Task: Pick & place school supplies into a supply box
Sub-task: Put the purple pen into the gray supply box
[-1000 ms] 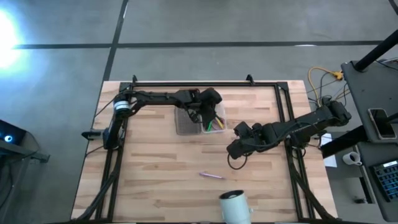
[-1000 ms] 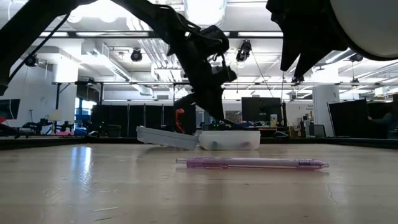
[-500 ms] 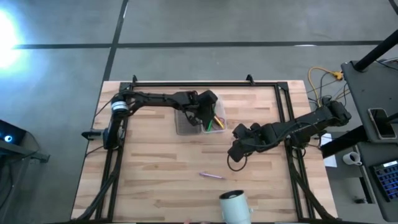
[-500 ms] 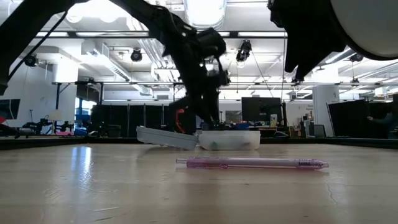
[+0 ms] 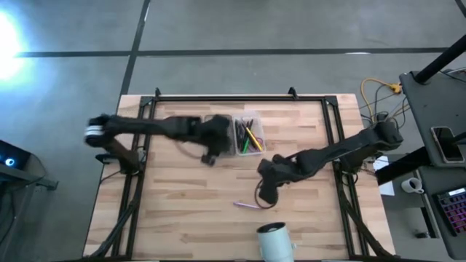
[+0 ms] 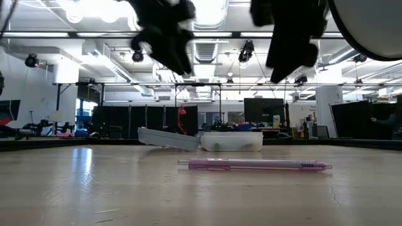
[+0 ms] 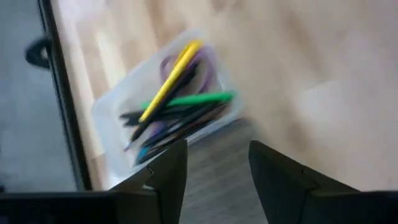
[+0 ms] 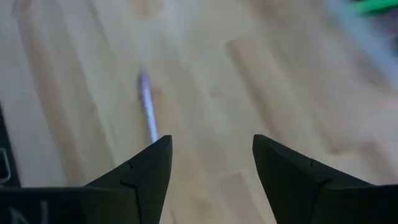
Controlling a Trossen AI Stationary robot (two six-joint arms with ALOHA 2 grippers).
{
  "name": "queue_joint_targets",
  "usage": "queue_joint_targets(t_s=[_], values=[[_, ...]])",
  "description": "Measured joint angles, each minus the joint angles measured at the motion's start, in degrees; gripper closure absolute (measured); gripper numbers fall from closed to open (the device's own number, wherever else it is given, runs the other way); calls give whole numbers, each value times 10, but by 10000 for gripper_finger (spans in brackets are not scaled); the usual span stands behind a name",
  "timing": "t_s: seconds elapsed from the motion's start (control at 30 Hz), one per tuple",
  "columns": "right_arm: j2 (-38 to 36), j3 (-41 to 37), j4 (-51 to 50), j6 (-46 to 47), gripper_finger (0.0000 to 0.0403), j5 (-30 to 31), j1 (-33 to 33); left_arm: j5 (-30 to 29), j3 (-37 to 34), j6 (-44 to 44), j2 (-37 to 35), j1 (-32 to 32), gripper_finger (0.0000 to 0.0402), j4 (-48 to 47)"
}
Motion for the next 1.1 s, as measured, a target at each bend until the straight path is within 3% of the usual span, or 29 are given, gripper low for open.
queue_joint_targets(t_s=[0.2,0.43,0.73,1.1], values=[[106,29,30,-38,188,-75,1,-1,-189,-148,-167,-69,254,138],[202,111,15,-106,188,-85,14,-60,-333,-238,-288,-124,254,214],[321,235,-28,-139,188,-109,41,-71,-388,-288,-311,-154,254,210],[396,326,-111,-67,188,-69,42,-70,-386,-289,-319,-165,254,210]])
